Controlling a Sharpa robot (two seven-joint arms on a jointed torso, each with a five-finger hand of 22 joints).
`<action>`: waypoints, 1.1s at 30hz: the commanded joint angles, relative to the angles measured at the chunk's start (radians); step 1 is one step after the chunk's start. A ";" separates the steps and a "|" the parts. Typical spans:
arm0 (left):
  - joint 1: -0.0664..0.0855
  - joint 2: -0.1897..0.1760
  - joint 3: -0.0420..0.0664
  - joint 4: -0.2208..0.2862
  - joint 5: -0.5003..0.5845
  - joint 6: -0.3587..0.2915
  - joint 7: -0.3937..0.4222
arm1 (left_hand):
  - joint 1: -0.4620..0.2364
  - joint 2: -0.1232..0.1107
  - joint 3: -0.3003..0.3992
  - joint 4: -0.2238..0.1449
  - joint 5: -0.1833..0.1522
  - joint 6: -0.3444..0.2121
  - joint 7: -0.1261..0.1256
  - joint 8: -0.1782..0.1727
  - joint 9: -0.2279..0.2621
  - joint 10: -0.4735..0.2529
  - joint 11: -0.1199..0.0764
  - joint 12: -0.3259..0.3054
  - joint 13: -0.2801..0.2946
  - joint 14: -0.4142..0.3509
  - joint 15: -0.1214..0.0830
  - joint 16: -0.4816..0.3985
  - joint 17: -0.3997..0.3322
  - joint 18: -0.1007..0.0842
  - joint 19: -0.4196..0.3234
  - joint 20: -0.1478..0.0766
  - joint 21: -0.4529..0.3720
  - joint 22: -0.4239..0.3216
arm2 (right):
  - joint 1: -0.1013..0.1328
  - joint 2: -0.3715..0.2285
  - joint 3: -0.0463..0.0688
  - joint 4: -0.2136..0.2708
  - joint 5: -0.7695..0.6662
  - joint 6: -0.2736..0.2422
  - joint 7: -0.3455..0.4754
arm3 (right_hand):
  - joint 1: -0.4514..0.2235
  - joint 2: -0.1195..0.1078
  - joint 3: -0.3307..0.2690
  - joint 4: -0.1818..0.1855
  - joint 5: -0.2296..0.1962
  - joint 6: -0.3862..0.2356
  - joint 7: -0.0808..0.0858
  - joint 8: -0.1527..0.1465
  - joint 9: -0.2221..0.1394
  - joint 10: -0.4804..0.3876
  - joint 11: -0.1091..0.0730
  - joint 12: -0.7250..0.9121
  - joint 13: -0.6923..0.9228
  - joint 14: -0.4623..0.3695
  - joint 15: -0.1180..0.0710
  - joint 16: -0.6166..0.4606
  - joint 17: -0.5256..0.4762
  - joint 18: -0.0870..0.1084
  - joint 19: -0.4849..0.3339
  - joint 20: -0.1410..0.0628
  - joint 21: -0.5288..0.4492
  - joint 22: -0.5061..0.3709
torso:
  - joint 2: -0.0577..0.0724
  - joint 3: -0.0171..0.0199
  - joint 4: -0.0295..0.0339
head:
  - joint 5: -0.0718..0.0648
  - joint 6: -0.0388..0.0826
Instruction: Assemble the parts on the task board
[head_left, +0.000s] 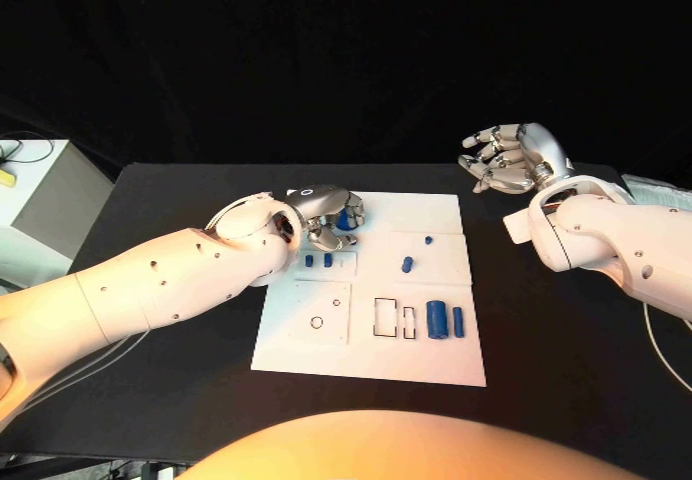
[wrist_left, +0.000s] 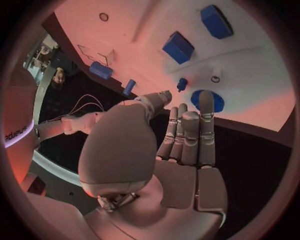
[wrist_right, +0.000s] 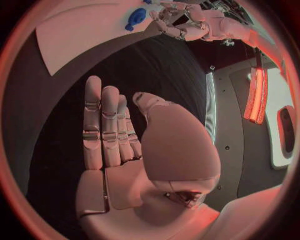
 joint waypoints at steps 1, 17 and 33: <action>0.005 0.010 -0.003 -0.009 -0.071 0.046 -0.021 | -0.002 -0.010 -0.009 0.000 -0.003 0.008 -0.001 -0.006 -0.004 -0.002 -0.001 -0.006 -0.003 0.008 -0.001 0.007 0.006 0.015 0.007 0.002 0.008 0.002 | 0.000 0.001 0.000 0.002 -0.001 0.003 0.009 | -0.009 -0.001 -0.002 0.001 0.003 0.001 0.006 0.005 0.001 -0.007 0.000 -0.005 -0.002 0.006 0.003 -0.006 0.001 0.011 0.006 0.000 -0.006 -0.002 | 0.000 -0.0002 -0.0002 | 0.000 0.000; 0.018 0.042 -0.010 -0.041 -0.090 0.091 -0.047 | 0.002 -0.003 -0.005 -0.002 -0.002 0.050 -0.005 -0.030 -0.023 0.021 -0.003 -0.012 -0.017 0.038 0.000 0.051 0.046 0.015 0.011 0.005 0.029 0.014 | 0.000 0.001 0.000 0.003 -0.001 0.004 0.009 | -0.008 -0.001 -0.001 0.000 0.003 0.000 0.007 0.005 0.002 -0.008 0.000 -0.005 -0.002 0.006 0.003 -0.008 0.001 0.011 0.006 0.000 -0.007 -0.003 | -0.001 0.0002 0.0000 | -0.004 0.000; 0.020 0.051 -0.012 -0.052 -0.090 0.135 -0.057 | 0.009 0.009 0.010 -0.012 -0.002 0.104 -0.008 -0.058 -0.036 0.078 -0.017 -0.014 -0.025 0.063 -0.009 0.087 0.078 0.013 0.018 -0.002 0.061 0.043 | 0.000 0.002 0.000 0.002 -0.001 0.004 0.009 | -0.008 -0.001 -0.001 0.000 0.003 0.000 0.007 0.005 0.002 -0.008 0.000 -0.005 -0.002 0.006 0.003 -0.008 0.001 0.011 0.006 0.000 -0.007 -0.003 | 0.000 -0.0001 0.0008 | -0.006 -0.001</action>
